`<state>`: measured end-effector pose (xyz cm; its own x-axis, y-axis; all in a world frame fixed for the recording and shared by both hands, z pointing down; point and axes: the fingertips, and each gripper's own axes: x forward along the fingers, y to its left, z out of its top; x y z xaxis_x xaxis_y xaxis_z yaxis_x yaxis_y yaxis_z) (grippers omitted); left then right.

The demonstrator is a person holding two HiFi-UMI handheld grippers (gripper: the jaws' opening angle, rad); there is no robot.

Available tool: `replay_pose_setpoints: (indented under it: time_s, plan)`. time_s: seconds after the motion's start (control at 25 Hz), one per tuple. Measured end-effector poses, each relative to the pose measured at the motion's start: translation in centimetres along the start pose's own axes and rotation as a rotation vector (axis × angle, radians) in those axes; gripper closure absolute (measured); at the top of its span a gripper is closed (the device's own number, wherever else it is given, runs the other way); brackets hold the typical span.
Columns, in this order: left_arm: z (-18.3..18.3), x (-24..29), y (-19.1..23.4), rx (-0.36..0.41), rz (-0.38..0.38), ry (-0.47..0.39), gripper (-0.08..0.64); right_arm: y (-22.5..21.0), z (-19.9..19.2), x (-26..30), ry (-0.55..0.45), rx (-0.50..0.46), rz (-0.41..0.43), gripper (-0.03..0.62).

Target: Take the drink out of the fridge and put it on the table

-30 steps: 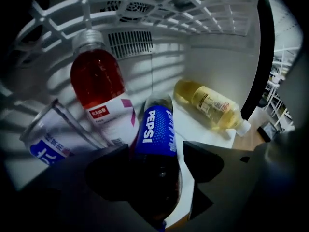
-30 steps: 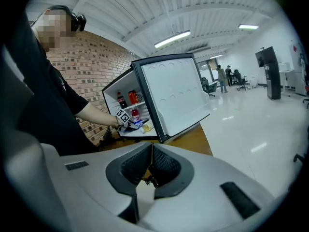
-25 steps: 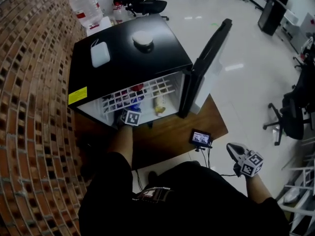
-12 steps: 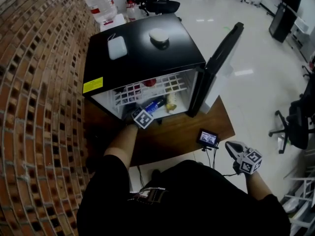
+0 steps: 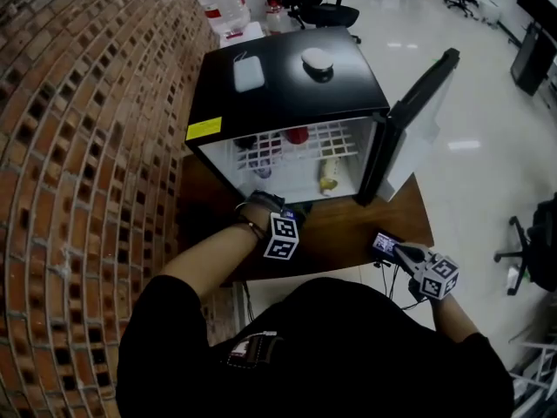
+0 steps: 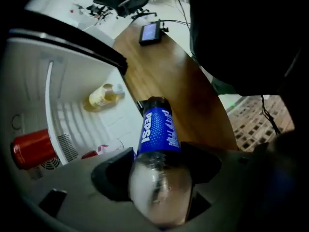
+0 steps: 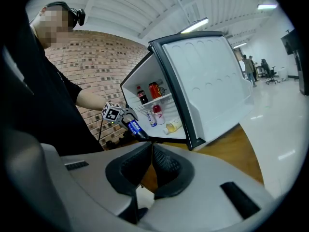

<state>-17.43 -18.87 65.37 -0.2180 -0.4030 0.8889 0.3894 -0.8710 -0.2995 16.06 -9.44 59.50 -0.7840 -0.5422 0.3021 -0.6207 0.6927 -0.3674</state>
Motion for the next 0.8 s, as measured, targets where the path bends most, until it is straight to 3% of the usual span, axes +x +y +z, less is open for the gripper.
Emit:
replay_pose_setpoints:
  time_s: [0.2,0.36,0.44,0.6,0.8]
  plan:
    - [1.0,0.6,-4.2,0.219,-0.072,0.208,0.250,-0.5,-0.7,0.1,0.004,0.007,-0.005,0.574]
    - [4.1,2.5,-5.1,0.286,-0.059,0.266,0.247,-0.6,-0.7,0.0,-0.003,0.011,-0.012,0.574]
    - [4.8,2.6,-4.6,0.248,-0.043,0.244,0.245,-0.6,-0.7,-0.1,-0.009,0.010,-0.019,0.574]
    - [5.7,2.2,-4.2,0.078,-0.023,0.110,0.224,-1.2,-0.6,-0.5,-0.012,0.002,-0.036,0.574]
    - [5.3,1.6,-3.2,-0.114,0.078,-0.024,0.163,-1.8,0.0,0.4,-0.012,-0.016,-0.039,0.574]
